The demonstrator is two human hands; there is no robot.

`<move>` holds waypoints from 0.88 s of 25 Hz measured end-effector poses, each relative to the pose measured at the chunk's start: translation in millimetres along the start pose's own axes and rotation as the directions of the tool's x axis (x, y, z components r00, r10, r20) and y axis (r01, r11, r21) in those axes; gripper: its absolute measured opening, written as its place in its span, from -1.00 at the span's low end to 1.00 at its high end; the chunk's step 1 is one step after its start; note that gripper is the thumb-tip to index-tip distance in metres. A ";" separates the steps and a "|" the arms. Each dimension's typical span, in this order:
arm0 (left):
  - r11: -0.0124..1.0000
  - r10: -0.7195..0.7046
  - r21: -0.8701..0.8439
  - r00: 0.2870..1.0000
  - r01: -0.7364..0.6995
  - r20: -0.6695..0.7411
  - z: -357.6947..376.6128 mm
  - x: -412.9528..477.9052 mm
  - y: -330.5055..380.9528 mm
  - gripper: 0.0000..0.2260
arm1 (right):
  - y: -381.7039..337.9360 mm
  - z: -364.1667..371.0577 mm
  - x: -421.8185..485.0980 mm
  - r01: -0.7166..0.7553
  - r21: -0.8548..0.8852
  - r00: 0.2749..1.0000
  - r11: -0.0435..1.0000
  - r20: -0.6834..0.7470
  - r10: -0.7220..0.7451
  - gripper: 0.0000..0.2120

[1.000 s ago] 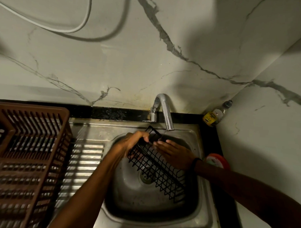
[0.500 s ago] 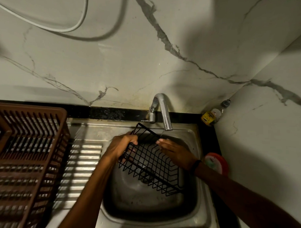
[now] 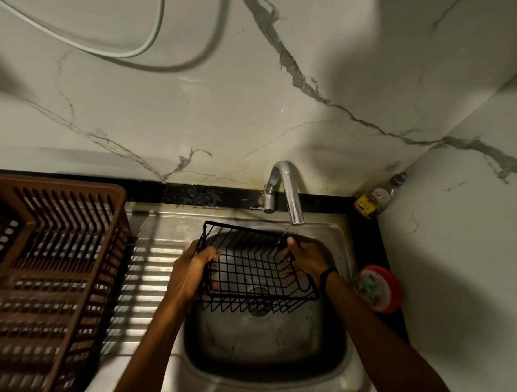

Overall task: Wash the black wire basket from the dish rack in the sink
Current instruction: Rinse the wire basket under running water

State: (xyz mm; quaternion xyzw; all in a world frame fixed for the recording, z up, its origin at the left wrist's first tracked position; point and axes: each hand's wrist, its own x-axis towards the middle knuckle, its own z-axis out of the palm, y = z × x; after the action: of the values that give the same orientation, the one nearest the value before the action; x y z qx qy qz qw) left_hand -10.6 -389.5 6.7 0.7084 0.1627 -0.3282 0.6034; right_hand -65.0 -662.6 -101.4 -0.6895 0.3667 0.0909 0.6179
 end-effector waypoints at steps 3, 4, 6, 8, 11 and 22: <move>0.988 -0.078 0.141 0.993 0.066 0.084 -9.5 -5.9 -0.8 -0.57 | -5.9 2.1 3.6 -0.027 -0.089 0.999 0.996 0.032 0.030 -0.65; 0.975 -0.092 0.212 0.988 0.065 0.121 -17.1 -9.2 1.0 -0.40 | -7.5 1.8 5.7 -0.034 -0.129 0.998 0.991 0.053 0.041 -0.66; 0.963 -0.080 0.265 0.990 0.048 0.113 -37.5 -8.1 6.2 -0.06 | -11.7 1.7 7.2 -0.038 -0.176 0.992 0.984 0.110 0.058 -0.66; 0.978 -0.043 0.207 0.994 0.021 0.098 -51.2 -1.6 20.9 -0.03 | -18.9 -0.2 6.9 -0.026 -0.227 0.984 0.973 0.168 0.065 -0.65; 0.925 -0.112 0.380 0.961 0.007 0.254 -37.5 17.7 45.3 -0.21 | -33.4 -0.2 12.8 0.067 -0.393 0.967 0.917 0.254 0.038 -0.59; 0.889 -0.258 0.456 0.793 -0.028 0.552 58.0 53.4 33.2 -0.82 | -59.2 -7.6 6.7 0.335 -0.554 0.942 0.762 0.198 -0.270 -0.75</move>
State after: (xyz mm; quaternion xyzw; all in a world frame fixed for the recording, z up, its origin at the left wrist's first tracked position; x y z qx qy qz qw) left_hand 33.7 -461.4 -7.1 0.6741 -0.0707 -0.6000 0.4250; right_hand -26.1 -674.1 -57.1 -0.8889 0.1717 0.1337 0.4032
